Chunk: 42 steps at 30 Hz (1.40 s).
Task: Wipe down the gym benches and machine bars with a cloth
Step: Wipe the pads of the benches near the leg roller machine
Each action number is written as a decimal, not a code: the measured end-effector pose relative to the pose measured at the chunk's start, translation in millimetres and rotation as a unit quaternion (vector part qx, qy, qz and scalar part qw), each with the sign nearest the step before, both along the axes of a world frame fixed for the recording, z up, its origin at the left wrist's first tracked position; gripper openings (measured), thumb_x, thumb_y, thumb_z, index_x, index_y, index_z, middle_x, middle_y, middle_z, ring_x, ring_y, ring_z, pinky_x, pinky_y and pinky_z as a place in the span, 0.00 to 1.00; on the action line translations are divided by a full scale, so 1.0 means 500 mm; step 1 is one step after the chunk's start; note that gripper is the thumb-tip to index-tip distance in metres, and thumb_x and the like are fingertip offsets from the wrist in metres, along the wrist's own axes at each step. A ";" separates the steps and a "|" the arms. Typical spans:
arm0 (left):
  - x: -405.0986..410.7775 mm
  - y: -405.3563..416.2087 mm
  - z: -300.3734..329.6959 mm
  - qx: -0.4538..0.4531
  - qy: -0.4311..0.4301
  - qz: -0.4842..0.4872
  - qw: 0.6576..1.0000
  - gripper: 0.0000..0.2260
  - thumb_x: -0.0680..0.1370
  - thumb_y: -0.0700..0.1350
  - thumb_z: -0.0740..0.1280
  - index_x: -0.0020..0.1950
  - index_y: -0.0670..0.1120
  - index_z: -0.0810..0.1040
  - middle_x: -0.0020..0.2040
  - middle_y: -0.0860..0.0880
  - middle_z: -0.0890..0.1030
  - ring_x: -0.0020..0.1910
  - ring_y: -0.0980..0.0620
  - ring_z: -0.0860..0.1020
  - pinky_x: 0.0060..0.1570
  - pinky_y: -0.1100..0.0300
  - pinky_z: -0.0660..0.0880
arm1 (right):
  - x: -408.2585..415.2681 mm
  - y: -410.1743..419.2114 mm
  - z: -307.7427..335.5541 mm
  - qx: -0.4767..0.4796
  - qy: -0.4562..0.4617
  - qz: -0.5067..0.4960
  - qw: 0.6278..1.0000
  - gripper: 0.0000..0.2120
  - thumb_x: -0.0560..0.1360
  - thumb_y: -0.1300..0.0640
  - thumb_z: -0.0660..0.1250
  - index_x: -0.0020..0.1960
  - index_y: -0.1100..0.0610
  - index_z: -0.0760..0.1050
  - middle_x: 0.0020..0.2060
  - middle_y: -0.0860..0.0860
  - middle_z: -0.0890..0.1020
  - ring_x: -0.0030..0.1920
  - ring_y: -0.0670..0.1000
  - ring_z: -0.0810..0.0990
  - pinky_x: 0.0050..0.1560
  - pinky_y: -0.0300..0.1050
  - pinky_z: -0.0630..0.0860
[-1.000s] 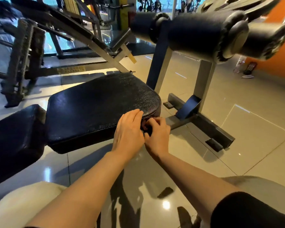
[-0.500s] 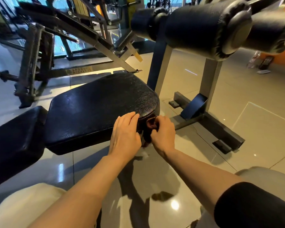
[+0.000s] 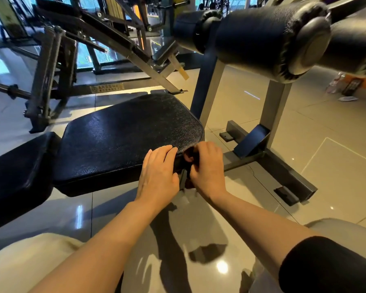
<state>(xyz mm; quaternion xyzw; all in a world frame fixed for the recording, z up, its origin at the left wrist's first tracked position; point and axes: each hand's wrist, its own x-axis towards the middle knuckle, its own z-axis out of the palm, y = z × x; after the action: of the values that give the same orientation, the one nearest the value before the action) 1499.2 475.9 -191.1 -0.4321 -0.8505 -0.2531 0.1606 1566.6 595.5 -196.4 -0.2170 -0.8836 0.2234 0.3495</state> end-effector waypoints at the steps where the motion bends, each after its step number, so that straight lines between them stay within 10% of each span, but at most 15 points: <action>1: 0.001 0.001 0.000 -0.001 0.001 -0.001 1.000 0.29 0.69 0.36 0.71 0.70 0.42 0.71 0.67 0.45 0.73 0.69 0.47 0.68 0.74 0.47 0.56 | 0.002 0.000 -0.005 0.033 -0.006 0.015 0.999 0.13 0.70 0.64 0.69 0.54 0.59 0.74 0.53 0.54 0.75 0.56 0.55 0.69 0.53 0.42 0.66; 15: 0.004 0.006 -0.001 -0.015 0.009 0.008 1.000 0.28 0.70 0.37 0.72 0.70 0.41 0.70 0.66 0.44 0.73 0.68 0.45 0.69 0.73 0.43 0.59 | 0.021 0.030 -0.042 0.080 -0.089 0.020 0.993 0.09 0.73 0.61 0.70 0.53 0.58 0.81 0.53 0.53 0.79 0.56 0.56 0.72 0.57 0.48 0.72; 31: 0.014 0.014 0.000 -0.031 0.010 0.019 0.999 0.29 0.72 0.40 0.70 0.72 0.41 0.67 0.69 0.44 0.69 0.71 0.45 0.65 0.75 0.46 0.51 | -0.014 0.043 0.018 0.094 0.070 -0.034 0.993 0.07 0.69 0.67 0.71 0.47 0.63 0.80 0.48 0.58 0.80 0.53 0.60 0.75 0.56 0.46 0.70; 36: 0.014 0.013 -0.002 -0.040 0.015 0.020 0.999 0.30 0.72 0.39 0.70 0.73 0.41 0.66 0.69 0.44 0.70 0.71 0.45 0.64 0.75 0.46 0.52 | 0.003 0.057 -0.007 -0.094 -0.053 -0.031 0.994 0.06 0.72 0.65 0.65 0.44 0.57 0.78 0.46 0.52 0.77 0.46 0.50 0.74 0.39 0.30 0.64; 42: 0.013 0.019 -0.005 -0.031 0.016 0.027 0.999 0.29 0.70 0.39 0.72 0.71 0.41 0.68 0.67 0.43 0.72 0.70 0.44 0.66 0.74 0.44 0.54 | -0.013 0.033 0.050 -0.068 0.111 -0.042 0.991 0.07 0.74 0.56 0.69 0.42 0.59 0.82 0.44 0.48 0.74 0.49 0.49 0.71 0.45 0.26 0.62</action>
<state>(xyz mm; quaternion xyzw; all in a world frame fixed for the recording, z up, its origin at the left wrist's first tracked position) 1505.6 485.2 -193.5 -0.4174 -0.8668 -0.2152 0.1679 1560.0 611.9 -171.4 -0.2516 -0.8119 0.2910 0.4392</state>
